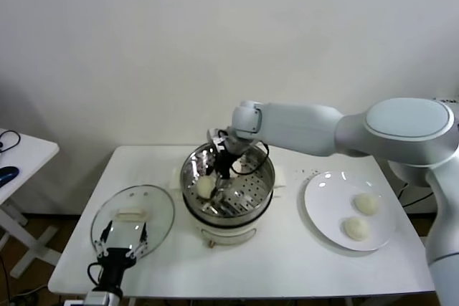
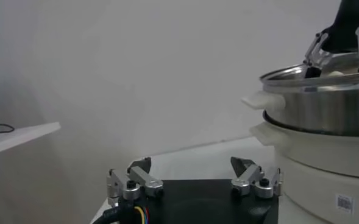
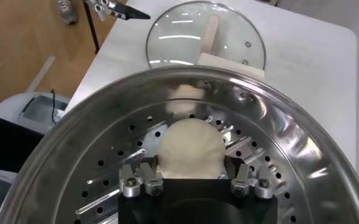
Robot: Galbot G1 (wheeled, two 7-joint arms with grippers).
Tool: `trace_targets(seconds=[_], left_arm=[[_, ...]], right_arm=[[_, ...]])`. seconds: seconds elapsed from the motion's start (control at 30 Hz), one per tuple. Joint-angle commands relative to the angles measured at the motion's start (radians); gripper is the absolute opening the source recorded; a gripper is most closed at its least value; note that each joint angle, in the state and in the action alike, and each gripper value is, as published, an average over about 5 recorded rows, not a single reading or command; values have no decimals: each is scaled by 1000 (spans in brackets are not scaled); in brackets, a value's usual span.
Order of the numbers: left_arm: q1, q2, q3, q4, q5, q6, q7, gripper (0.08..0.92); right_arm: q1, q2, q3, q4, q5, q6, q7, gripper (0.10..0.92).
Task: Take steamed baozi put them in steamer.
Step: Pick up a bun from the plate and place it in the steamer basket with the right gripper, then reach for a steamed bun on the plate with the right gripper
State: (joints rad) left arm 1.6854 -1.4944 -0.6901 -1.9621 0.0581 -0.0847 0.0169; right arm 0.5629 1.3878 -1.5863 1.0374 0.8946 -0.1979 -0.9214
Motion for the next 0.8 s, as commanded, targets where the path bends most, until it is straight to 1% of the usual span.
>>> trace_targets(seconds=[0.03,0.27,0.43,0.53,0.7,0.8], left_arm=[[1,-1,-1,-1,-2,0,0,823],[0,-2,0,-1,-1,1,-1,823],[-3,-2,2,0,-2,2,-1,823],[-5,-2,4,2,-3,2,-1,823],[-9,1,7,6,-5,4,-1,823],[-14,3,7,8,-8,6,-2,823]], right_arm=[[-5,-3,5,6,-15,4,3,807],[38,-29,27,27,-8,14,-9,823],[119,-100,24,89,-16,25,-33,823],[181,-189,14,155,-26,33,-53,823],[297,-382,-34,286,-47,56,-102,823],[360,-498,-88,357,-99,80,-136,823]])
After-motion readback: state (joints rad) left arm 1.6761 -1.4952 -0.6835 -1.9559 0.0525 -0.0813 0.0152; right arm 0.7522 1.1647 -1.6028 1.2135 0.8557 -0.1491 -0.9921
